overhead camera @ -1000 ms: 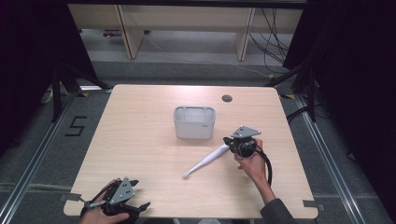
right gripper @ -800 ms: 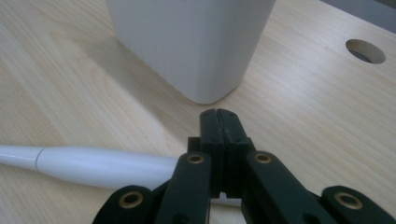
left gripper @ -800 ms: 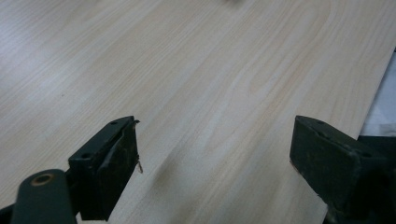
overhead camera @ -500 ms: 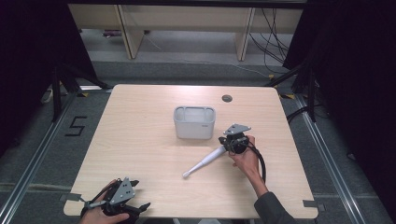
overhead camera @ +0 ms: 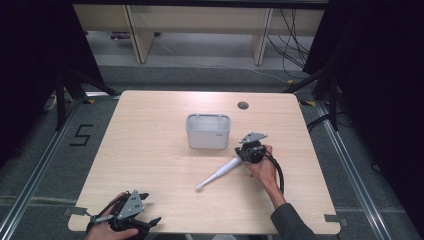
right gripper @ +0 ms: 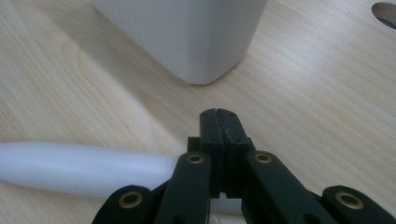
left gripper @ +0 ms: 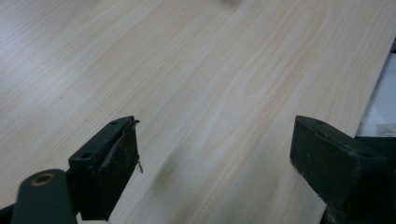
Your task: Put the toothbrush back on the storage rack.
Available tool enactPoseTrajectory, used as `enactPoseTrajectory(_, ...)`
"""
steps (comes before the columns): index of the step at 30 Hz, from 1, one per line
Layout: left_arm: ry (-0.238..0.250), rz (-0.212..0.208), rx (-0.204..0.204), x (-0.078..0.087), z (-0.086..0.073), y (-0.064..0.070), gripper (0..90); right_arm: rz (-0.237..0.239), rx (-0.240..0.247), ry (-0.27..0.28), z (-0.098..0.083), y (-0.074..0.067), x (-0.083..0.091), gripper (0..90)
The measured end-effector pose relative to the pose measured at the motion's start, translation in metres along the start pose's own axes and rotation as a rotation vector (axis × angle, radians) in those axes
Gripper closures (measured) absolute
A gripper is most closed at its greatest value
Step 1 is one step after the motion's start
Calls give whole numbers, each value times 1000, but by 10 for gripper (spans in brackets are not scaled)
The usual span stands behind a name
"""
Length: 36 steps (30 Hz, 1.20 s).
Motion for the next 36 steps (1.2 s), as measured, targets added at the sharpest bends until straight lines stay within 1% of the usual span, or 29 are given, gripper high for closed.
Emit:
enactPoseTrajectory(3, 0, 1, -1, 0, -1, -1, 148, -1, -5, -6, 0, -1, 0, 900)
enactPoseTrajectory(5, 0, 1, -1, 0, 0, 0, 147, 5, 11, -23, -1, 0, 1, 900)
enactPoseTrajectory(6, 0, 1, -1, 0, 0, 0, 147, -2, 17, -1, -1, 0, -1, 900)
enactPoseTrajectory(7, 0, 1, -1, 0, 0, 0, 148, -2, 17, -1, -1, 0, -1, 900)
enactPoseTrajectory(8, -1, 0, 0, 0, 0, 0, 148, 7, 18, -19, -1, -1, 0, 900)
enactPoseTrajectory(11, 1, 2, 0, 0, 0, 0, 148, 5, -1, -19, -2, -4, 0, 900)
enactPoseTrajectory(12, 1, 1, 0, 0, 0, 0, 148, 15, -1, -37, -2, -4, 2, 900)
enactPoseTrajectory(13, 1, 1, 1, 0, 0, 0, 148, 13, 12, -39, -2, -4, 2, 900)
enactPoseTrajectory(14, 0, 1, 0, 0, 0, 0, 148, 7, 8, -26, -2, -5, 1, 899)
enactPoseTrajectory(15, -10, -5, -2, 1, 0, -1, 147, 16, 8, -40, -2, -5, 3, 899)
enactPoseTrajectory(16, 2, 4, -1, 0, 0, 0, 147, 16, 12, -40, -2, -5, 3, 899)
enactPoseTrajectory(18, 1, 1, 0, 0, 0, 0, 148, 27, 7, -52, -3, -6, 4, 899)
enactPoseTrajectory(19, 1, 1, 0, 0, 0, 0, 148, 24, 6, -48, -3, -6, 4, 899)
enactPoseTrajectory(20, 0, 1, 0, 0, 0, 0, 148, 17, 13, -30, -4, -6, 3, 899)
enactPoseTrajectory(21, 0, 1, 0, 0, 0, 0, 148, 17, 13, -30, -4, -6, 3, 899)
enactPoseTrajectory(22, 1, 2, 0, 0, 0, 0, 148, 21, 24, -46, -5, -6, 5, 899)
enactPoseTrajectory(23, 2, 2, 10, 0, 0, 1, 148, 29, 10, -49, -5, -7, 6, 899)
enactPoseTrajectory(24, 2, 2, 10, 0, 0, 1, 148, 25, 21, -46, -5, -7, 7, 899)
enactPoseTrajectory(26, 1, 2, 13, 0, 0, 0, 148, 23, 16, -46, -6, -8, 8, 899)
enactPoseTrajectory(27, 1, 2, 13, 0, 0, 0, 148, 27, 29, -44, -5, -7, 9, 899)
enactPoseTrajectory(28, 1, 3, 0, 0, 0, 0, 148, 24, 21, -27, -5, -9, 8, 899)
enactPoseTrajectory(29, 0, 3, -1, 0, 0, 0, 148, 33, 25, -41, -5, -9, 10, 899)
enactPoseTrajectory(30, 0, 2, 16, 0, 0, 1, 148, 30, 32, -21, -5, -10, 9, 899)
enactPoseTrajectory(31, 0, 2, 16, 0, 0, 1, 148, 30, 32, -21, -5, -10, 9, 899)
enactPoseTrajectory(32, 0, 1, 2, 0, 0, 0, 148, 38, 39, -31, -4, -10, 10, 899)
enactPoseTrajectory(33, 1, 2, 0, 0, 0, 0, 148, 35, 31, -27, -4, -12, 9, 899)
enactPoseTrajectory(34, 1, 3, 0, 0, 0, 0, 147, 47, 37, -50, -4, -13, 10, 899)
enactPoseTrajectory(35, -1, 4, -1, 1, 0, 0, 148, 40, 36, -33, -4, -15, 9, 899)
enactPoseTrajectory(36, -2, 4, -4, 1, 0, 0, 148, 48, 42, -50, -4, -15, 10, 899)
Point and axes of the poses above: each handheld gripper's, and its own axes: x roughly backward along the jaws, z roughly out of its top, y roughly to its right, the point moved 3 cm from there along -x, roughly forward along the jaws, and after that the axes turned 1 degree about x, right-handed, at the moved point
